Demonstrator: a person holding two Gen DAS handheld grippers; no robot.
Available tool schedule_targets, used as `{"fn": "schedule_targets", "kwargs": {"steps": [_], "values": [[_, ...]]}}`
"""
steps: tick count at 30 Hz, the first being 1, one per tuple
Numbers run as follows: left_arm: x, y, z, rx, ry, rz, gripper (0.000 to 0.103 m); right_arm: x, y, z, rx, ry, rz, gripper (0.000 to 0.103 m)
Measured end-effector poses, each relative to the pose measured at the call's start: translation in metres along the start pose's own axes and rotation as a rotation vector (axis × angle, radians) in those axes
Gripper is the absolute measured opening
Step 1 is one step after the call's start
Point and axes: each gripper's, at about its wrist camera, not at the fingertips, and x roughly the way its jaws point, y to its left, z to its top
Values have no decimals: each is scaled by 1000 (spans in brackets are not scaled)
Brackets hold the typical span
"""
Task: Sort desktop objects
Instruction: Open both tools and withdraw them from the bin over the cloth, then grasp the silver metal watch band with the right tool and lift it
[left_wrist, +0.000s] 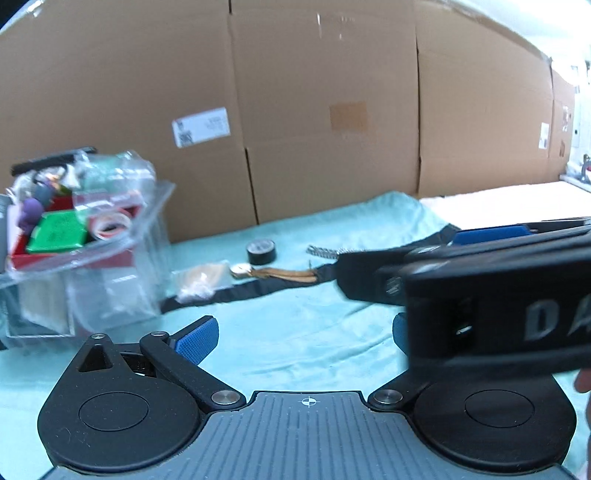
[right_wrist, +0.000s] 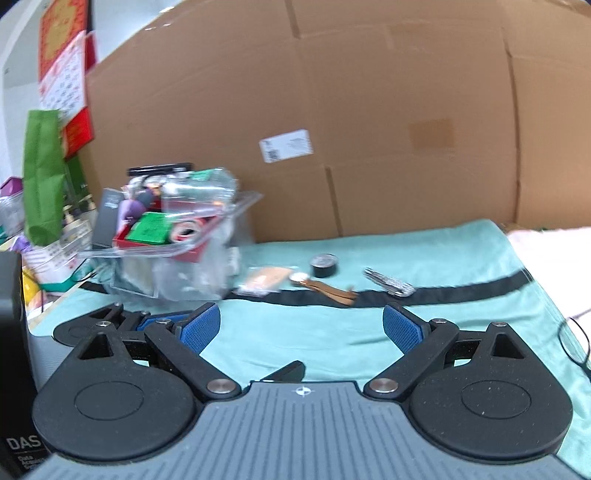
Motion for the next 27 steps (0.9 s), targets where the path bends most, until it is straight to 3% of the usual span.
{"fn": "schedule_targets", "kwargs": {"steps": [7, 11, 19, 23, 27], "values": [[34, -10, 5, 59, 12, -2, 100, 25, -47, -2, 82, 38, -29, 92], [51, -14, 17, 115, -10, -19, 96, 41, -70, 0, 121, 62, -46, 80], [91, -15, 30, 146, 10, -71, 77, 74, -109, 18, 99, 65, -83, 61], [105, -4, 27, 92, 48, -113, 46, 108, -112, 27, 3, 125, -63, 47], [114, 5, 21, 51, 65, -102, 45, 137, -102, 28, -69, 174, -22, 46]]}}
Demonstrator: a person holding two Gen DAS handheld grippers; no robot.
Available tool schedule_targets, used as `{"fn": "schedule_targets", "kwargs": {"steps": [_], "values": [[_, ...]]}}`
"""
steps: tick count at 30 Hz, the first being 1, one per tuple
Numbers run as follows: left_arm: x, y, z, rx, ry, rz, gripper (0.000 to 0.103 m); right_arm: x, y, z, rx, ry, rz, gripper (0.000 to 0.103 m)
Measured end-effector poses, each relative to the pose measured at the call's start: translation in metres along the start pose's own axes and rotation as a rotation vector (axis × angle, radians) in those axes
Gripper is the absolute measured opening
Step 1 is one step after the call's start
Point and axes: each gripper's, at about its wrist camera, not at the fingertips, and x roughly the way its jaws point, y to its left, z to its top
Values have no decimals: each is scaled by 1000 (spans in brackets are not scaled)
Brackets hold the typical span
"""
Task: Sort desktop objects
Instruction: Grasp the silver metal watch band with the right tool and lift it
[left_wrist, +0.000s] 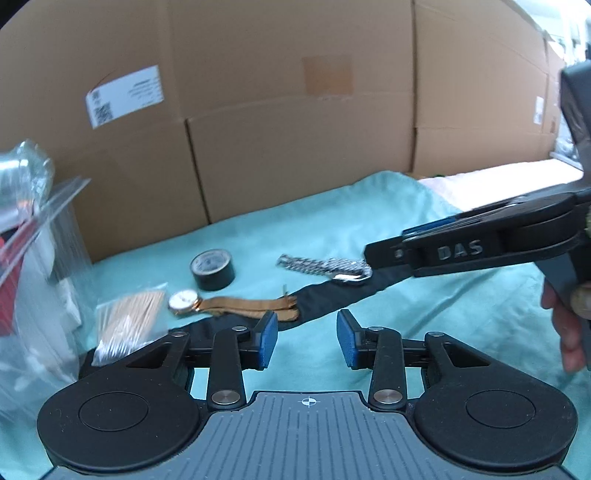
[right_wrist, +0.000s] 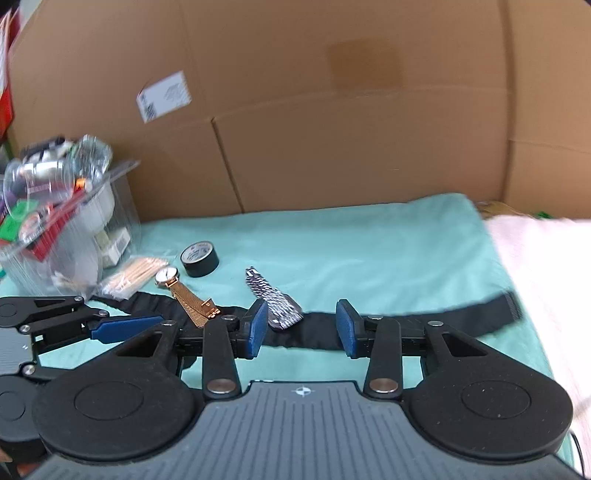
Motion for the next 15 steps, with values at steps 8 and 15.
{"fn": "schedule_targets", "kwargs": {"steps": [8, 15], "values": [[3, 18, -7, -70, 4, 22, 62, 43, 10, 5, -48, 66, 7, 45], [-17, 28, -10, -89, -26, 71, 79, 23, 28, -14, -91, 91, 114, 38]]}}
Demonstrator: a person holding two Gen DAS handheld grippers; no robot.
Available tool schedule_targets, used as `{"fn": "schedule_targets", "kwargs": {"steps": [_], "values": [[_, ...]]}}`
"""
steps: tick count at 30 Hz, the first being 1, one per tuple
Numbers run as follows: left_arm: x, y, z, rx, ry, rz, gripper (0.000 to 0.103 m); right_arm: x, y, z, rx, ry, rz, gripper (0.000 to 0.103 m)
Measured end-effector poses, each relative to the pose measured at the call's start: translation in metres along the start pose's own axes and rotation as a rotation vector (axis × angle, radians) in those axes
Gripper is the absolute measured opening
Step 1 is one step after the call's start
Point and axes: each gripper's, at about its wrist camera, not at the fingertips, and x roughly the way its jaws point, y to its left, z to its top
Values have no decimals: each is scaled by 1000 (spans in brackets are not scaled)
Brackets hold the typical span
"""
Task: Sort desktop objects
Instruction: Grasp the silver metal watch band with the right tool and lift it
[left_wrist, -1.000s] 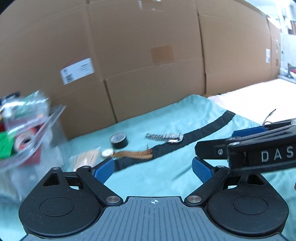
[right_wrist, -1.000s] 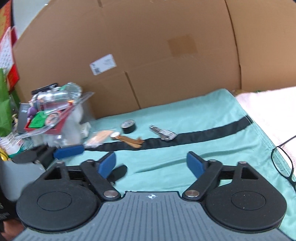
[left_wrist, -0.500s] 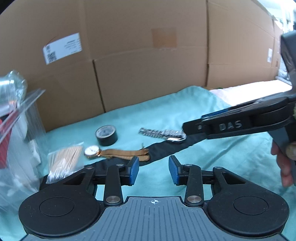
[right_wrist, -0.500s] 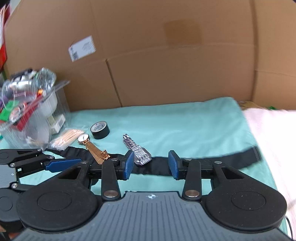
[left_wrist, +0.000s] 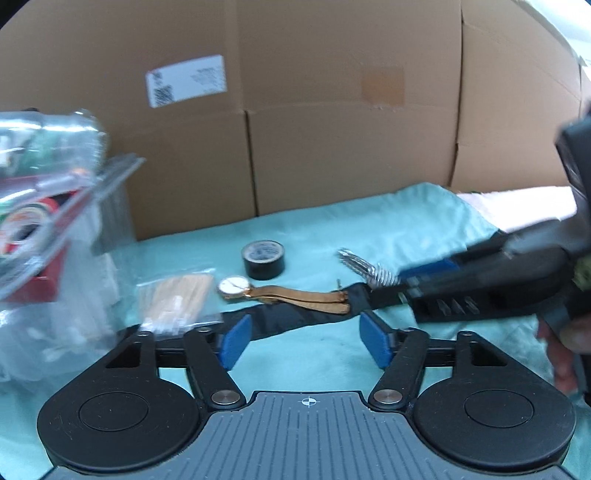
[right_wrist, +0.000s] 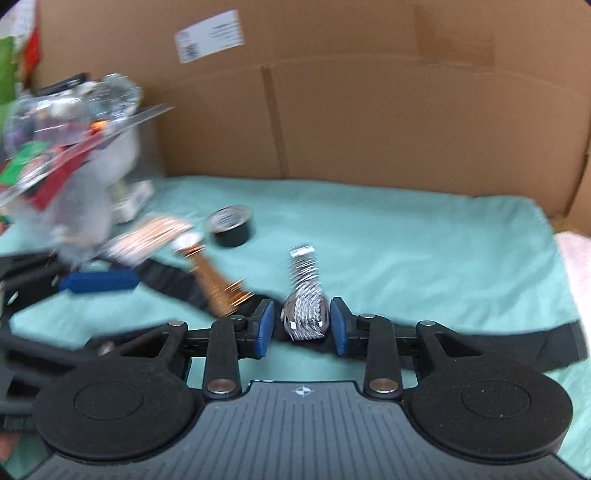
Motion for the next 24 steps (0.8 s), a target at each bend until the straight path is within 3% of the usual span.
{"fn": "schedule_targets", "kwargs": {"steps": [1, 2, 4, 6, 9, 13, 18, 24], "values": [[-5, 3, -1, -2, -6, 6, 79, -3, 5, -5, -4, 8, 49, 38], [-11, 5, -2, 6, -3, 8, 80, -6, 10, -9, -2, 17, 99, 25], [-21, 10, -7, 18, -10, 24, 84, -15, 13, -14, 43, 23, 171, 23], [-27, 14, -10, 15, -11, 35, 86, -20, 8, -15, 76, -5, 140, 23], [-28, 15, -8, -23, -16, 42, 85, -17, -2, -8, 84, -38, 22, 23], [-20, -4, -6, -3, -14, 19, 85, -6, -23, 8, 131, -51, -14, 24], [-10, -29, -10, 63, -1, 9, 86, 28, -42, 30, 142, -39, -24, 24], [-14, -24, -13, 56, 8, 17, 89, 47, -39, 37, 80, 10, 10, 26]]}}
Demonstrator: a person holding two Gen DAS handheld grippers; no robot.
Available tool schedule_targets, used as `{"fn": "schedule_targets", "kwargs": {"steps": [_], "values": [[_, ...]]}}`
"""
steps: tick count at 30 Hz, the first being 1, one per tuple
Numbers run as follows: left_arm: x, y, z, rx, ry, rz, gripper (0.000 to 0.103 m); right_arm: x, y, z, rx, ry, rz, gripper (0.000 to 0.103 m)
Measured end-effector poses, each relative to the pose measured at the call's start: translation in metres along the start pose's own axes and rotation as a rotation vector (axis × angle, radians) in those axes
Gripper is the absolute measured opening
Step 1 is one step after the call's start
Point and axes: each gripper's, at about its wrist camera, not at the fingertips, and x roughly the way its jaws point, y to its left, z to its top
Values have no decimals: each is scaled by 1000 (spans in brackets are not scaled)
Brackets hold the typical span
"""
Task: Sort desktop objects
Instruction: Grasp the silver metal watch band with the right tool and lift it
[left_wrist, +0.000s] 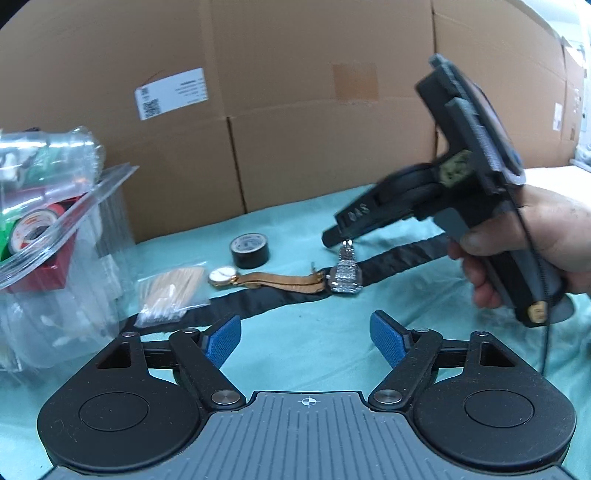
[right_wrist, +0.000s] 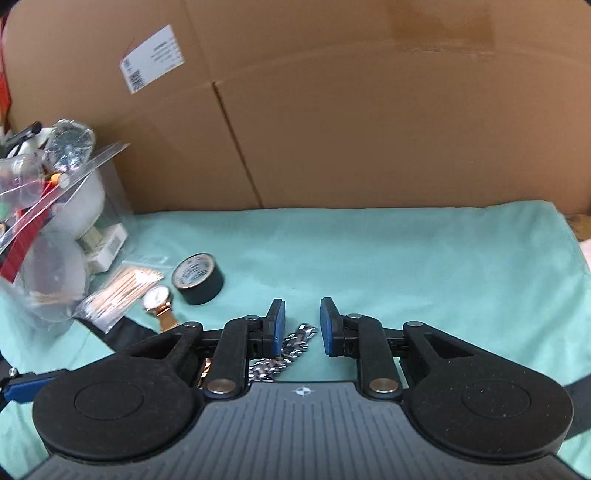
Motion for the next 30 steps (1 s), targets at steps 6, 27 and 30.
{"fn": "schedule_targets", "kwargs": {"steps": [6, 27, 30], "values": [[-6, 12, -6, -24, 19, 14, 90, -23, 22, -23, -85, 23, 50, 27], [0, 0, -20, 118, 54, -5, 91, -81, 30, -81, 207, -31, 179, 38], [3, 3, -20, 36, 78, -59, 90, -78, 31, -84, 261, -44, 201, 43]]}}
